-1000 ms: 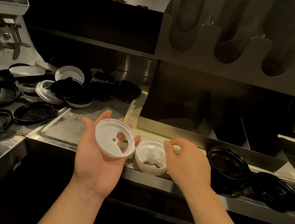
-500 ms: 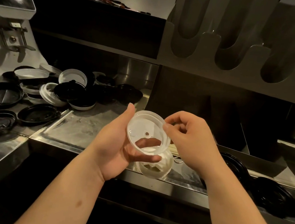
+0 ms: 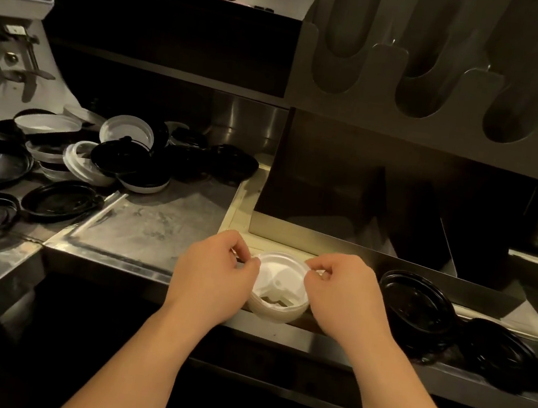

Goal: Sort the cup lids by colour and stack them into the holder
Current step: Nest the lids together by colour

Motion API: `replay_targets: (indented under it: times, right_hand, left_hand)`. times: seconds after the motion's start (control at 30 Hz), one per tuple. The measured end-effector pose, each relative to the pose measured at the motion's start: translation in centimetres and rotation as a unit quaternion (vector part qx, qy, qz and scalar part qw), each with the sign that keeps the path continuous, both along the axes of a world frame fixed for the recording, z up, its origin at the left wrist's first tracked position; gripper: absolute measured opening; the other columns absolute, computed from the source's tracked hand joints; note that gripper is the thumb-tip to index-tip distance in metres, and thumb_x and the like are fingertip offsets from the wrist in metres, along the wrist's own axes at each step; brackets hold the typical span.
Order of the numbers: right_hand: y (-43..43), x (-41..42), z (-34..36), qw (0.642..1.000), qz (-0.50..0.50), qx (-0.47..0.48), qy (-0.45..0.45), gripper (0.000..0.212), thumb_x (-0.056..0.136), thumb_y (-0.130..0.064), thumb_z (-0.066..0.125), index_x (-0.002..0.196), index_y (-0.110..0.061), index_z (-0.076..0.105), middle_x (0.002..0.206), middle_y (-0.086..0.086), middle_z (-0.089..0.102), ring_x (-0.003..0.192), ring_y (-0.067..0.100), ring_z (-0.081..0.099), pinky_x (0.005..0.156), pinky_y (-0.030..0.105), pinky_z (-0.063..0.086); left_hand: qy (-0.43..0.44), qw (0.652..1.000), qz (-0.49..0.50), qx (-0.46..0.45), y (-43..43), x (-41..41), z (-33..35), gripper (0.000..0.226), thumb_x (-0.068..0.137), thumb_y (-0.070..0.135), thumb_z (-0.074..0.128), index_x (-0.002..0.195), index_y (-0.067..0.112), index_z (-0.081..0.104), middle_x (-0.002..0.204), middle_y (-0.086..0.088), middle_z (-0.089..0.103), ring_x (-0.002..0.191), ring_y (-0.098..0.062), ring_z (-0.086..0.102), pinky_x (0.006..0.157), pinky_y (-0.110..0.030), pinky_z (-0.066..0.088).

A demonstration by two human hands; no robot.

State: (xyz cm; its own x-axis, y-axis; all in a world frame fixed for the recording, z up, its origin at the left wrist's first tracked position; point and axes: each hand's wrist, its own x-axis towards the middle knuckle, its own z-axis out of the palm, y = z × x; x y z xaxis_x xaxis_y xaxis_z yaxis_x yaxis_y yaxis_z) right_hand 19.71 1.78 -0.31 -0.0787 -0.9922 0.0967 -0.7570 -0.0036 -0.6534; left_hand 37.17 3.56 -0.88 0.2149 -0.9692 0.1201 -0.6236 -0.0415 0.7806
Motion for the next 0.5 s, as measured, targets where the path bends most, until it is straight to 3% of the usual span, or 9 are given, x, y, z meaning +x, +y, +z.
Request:
replay_targets:
  times: [0.17,0.33,0.43,0.5]
  right_hand:
    - [0.4,0.4,-0.8,0.999,-0.002,-0.021,0.029,0.03,0.097,-0.023,0.054,0.121,-0.03,0.07,0.075,-0.011,0.057,0.062,0.001,0.049,0.054,0.014,0.035]
    - [0.9,0.5,-0.6,0.998,-0.01,-0.03,0.05,0.026,0.099,-0.029,0.052,0.118,-0.034,0.068,0.068,-0.014,0.051,0.06,0.002,0.049,0.054,0.015,0.034]
    - [0.9,0.4,-0.1,0.995,-0.007,-0.027,0.097,0.027,0.099,-0.035,0.05,0.12,-0.037,0.067,0.071,-0.014,0.056,0.062,0.001,0.052,0.055,0.017,0.037]
    - [1.0,0.4,0.4,0.994,-0.014,-0.026,0.109,0.028,0.099,-0.042,0.05,0.122,-0.038,0.066,0.086,-0.014,0.066,0.069,0.001,0.055,0.06,0.019,0.041]
  left_hand:
    - [-0.006,1.0,-0.001,-0.009,0.0,-0.1,-0.5,0.006,0.095,0.034,0.061,0.089,0.031,0.058,0.068,0.007,0.062,0.065,-0.008,0.06,0.06,-0.026,0.051]
    - [-0.005,1.0,-0.014,-0.003,-0.2,-0.3,-0.7,0.006,0.095,0.029,0.058,0.091,0.03,0.055,0.066,0.005,0.061,0.065,-0.013,0.061,0.067,-0.037,0.058]
    - [-0.019,1.0,-0.023,0.007,-0.5,-0.2,-0.6,0.005,0.095,0.033,0.058,0.092,0.032,0.055,0.067,0.005,0.06,0.066,-0.012,0.061,0.07,-0.038,0.058]
    - [-0.015,0.999,-0.037,0.014,-0.5,-0.1,-0.3,0.009,0.096,0.042,0.057,0.097,0.033,0.056,0.067,0.005,0.061,0.066,-0.011,0.06,0.067,-0.034,0.057]
